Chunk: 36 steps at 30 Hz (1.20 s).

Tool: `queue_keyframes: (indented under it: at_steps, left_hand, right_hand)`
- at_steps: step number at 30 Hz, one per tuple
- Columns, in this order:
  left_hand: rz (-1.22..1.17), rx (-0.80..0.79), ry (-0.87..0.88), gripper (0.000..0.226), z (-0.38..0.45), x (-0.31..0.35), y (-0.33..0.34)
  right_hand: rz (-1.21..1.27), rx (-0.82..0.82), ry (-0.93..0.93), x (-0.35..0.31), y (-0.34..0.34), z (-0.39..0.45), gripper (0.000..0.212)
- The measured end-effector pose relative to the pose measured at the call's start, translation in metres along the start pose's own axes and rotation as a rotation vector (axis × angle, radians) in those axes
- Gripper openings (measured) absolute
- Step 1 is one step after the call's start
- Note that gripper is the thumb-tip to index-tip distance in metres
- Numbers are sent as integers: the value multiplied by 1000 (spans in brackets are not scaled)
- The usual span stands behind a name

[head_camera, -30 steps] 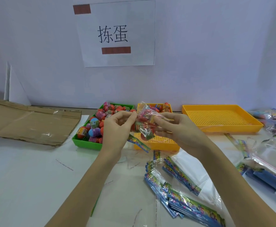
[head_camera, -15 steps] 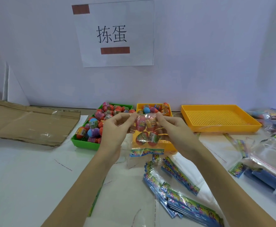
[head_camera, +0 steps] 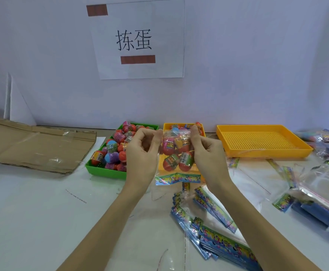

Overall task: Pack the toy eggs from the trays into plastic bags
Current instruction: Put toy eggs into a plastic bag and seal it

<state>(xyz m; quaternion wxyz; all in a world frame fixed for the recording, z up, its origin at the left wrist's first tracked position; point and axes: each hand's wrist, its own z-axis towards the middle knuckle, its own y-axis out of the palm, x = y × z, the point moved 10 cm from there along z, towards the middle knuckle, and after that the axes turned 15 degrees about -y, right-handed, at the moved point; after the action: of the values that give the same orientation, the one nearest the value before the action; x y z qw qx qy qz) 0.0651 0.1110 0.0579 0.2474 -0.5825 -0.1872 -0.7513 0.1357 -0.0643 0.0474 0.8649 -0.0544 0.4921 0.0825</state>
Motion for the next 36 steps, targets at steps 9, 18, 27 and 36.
queue_keyframes:
  at_steps: [9, 18, 27, 36]
  left_hand:
    - [-168, -110, -300, 24, 18, -24, -3]
    - [-104, -107, -295, 23, 16, -21, -7]
    - [-21, 89, -88, 21, 12, 0, -25]
    - [-92, -168, 101, 22, -6, 26, 10]
  right_hand:
    - [44, -268, 64, 3, 13, -1, 19]
    - [-99, -322, 51, 5, 3, 6, 28]
    - [-251, -307, 35, 6, -4, 7, 44]
    - [145, -406, 554, 39, 0, -16, 79]
